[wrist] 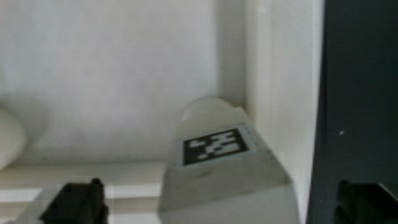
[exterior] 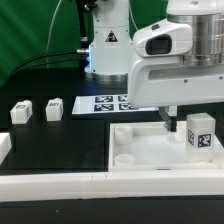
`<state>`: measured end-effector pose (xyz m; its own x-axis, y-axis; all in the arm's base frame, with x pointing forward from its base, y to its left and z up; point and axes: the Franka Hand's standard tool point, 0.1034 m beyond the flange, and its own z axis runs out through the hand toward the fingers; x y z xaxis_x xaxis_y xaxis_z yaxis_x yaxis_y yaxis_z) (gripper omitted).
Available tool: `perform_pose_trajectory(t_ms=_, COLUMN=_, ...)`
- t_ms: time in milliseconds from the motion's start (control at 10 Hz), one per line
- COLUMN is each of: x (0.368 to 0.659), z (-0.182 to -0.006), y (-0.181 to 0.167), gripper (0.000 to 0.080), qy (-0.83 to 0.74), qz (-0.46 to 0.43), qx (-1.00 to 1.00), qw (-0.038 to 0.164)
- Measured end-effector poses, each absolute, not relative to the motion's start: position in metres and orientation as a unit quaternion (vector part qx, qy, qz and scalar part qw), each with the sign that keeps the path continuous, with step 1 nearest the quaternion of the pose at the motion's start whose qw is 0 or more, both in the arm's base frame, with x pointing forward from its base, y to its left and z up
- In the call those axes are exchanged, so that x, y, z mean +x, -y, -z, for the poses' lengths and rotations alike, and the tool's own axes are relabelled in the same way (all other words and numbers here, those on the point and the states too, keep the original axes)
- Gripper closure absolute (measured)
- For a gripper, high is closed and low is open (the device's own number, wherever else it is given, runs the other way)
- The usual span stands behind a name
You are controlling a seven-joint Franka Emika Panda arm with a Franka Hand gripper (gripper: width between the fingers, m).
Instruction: Assemble one leg
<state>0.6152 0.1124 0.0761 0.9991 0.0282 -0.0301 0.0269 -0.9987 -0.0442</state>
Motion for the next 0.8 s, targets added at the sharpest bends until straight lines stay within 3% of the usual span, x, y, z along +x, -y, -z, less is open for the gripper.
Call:
perform_pose_trajectory(t_ms=400, x=0.6154, z=-0.0761, y=-0.1121, gripper=0.0179, qy=0.037, qz=-0.014, qx=-0.999, qw=0.021)
perform_pose_trajectory(t_ms=500, x=0.6154, z=-0.0761, y=-0.1121, gripper=0.0357, qy=0.037, qz=-0.014, qx=-0.999, qw=0.021)
perform_pose_trajectory(t_ms=600, x=0.6154, z=-0.0761, y=-0.1122, gripper=0.0357, qy=0.037, qz=-0.014, qx=-0.999, qw=0.021)
perform_pose_trajectory(t_ms=700, x=0.6154, z=-0.0760, y=-0.1121, gripper=0.0511, qy=0.037, qz=-0.014, qx=-0.999, qw=0.021)
perform_pose_trajectory(t_ms=800, x=0.6153, z=-0.0760, y=-0.1122, gripper=0.0509, qy=0.033, qz=-0.014, qx=-0.999, qw=0.021)
